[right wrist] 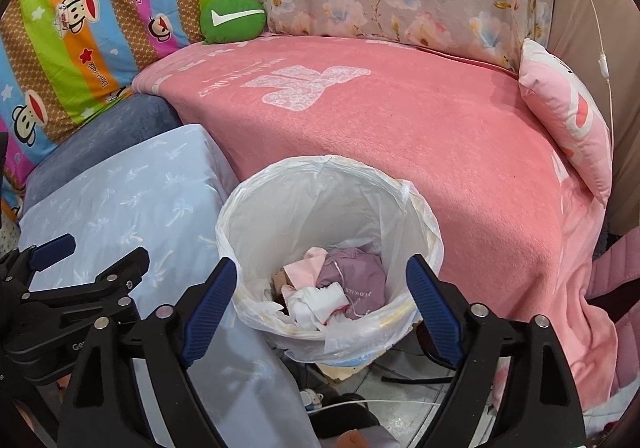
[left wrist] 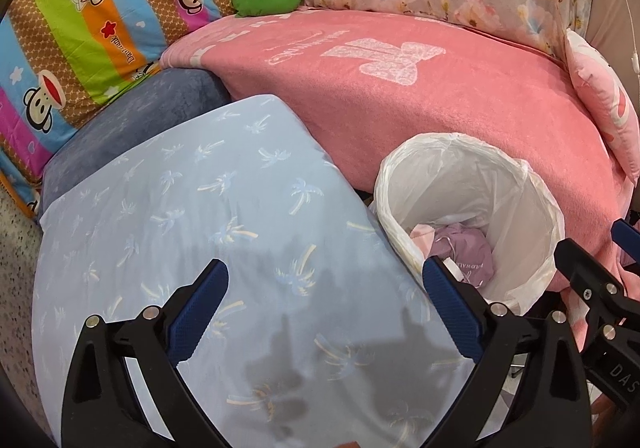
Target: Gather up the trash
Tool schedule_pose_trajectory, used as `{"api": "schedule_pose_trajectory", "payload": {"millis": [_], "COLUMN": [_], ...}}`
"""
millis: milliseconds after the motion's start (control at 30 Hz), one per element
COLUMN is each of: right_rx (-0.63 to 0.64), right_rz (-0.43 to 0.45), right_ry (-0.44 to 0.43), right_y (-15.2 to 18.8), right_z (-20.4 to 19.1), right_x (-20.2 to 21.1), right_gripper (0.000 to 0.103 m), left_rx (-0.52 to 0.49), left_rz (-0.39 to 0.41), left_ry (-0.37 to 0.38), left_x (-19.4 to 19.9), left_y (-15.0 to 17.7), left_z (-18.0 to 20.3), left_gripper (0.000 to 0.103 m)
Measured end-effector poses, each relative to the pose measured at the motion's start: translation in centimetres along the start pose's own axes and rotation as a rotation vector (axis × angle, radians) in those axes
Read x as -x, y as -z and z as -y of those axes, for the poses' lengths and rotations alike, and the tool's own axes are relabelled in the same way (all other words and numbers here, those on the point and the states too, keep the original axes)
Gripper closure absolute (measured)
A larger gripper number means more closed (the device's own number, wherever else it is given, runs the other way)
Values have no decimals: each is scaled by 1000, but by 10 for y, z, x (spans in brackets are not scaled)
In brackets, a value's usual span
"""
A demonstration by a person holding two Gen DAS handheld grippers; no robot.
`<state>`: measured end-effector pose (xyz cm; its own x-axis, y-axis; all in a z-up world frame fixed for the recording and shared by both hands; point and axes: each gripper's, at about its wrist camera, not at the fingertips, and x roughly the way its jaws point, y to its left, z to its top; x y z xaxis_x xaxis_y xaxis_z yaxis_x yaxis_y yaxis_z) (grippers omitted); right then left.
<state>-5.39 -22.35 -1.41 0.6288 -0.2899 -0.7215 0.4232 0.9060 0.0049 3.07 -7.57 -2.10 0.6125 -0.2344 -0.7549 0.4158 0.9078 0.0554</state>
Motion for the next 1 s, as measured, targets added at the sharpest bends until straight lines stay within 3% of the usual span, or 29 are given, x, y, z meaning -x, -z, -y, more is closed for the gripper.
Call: {"api": "schedule_pose_trajectory", "payload": {"millis": [133,233,1000], "right_rx": [0,4,1], "right_rz": [-9,-20,-36], "right_ry": [-3,-8,11], "right_y": [5,8,24], "right_z": [2,2,7], "right_x": [-2,-4,-6], "right_gripper": [18,6,6], "left_rx": [-5,-6,-3], "left_rz": [-6,-8,-34], "left_ry": [-10,-16,-56], "left_x": [0,0,-2], "left_y": [5,8,20], "left_z": [2,4,15], "left_gripper": [9,9,9]}}
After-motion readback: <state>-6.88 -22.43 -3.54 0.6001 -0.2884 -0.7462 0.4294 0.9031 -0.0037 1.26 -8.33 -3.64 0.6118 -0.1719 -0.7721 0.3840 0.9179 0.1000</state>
